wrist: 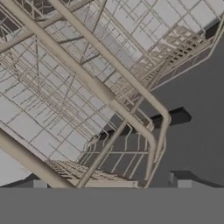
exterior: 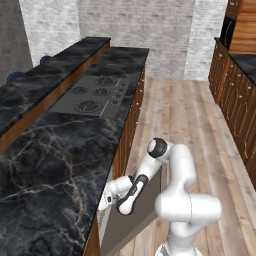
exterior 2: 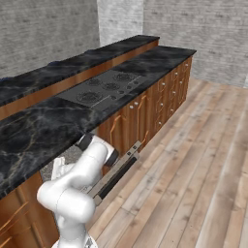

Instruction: Open the dishwasher door and pull out the top rack.

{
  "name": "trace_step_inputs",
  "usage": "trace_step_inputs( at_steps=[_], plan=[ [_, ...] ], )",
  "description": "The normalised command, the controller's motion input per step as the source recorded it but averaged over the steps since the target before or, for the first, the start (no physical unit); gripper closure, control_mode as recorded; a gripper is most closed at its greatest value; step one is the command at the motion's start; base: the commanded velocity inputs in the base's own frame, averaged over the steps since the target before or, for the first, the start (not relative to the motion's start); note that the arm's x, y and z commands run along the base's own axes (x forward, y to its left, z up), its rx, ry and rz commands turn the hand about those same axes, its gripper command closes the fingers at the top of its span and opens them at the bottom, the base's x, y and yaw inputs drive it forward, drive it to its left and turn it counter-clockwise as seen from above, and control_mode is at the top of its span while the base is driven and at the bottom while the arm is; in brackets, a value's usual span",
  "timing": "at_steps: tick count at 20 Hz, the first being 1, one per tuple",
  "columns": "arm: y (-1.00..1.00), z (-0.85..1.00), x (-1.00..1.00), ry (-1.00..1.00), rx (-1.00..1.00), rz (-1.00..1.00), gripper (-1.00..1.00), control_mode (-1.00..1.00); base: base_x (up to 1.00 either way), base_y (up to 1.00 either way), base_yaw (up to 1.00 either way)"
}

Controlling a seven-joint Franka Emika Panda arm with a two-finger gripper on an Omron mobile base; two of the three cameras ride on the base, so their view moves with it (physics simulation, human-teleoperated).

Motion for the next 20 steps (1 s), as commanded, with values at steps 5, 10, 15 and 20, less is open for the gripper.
trace_step_inputs(
  at_steps=[5, 10, 15, 20],
  plan=[
    [-0.52, -0.49, 0.12, 0.21, 0.13, -0.25, -1.00, -1.00, 0.00, 0.00, 0.00],
    [-0.82, -0.60, -0.02, 0.25, 0.08, -0.31, -1.00, -1.00, 0.00, 0.00, 0.00],
    [-1.00, -0.65, -0.21, 0.28, 0.09, -0.37, -1.00, -1.00, 0.00, 0.00, 0.00],
    [-1.00, -0.57, -0.40, 0.25, 0.10, -0.38, -1.00, -1.00, 0.00, 0.00, 0.00]
  ],
)
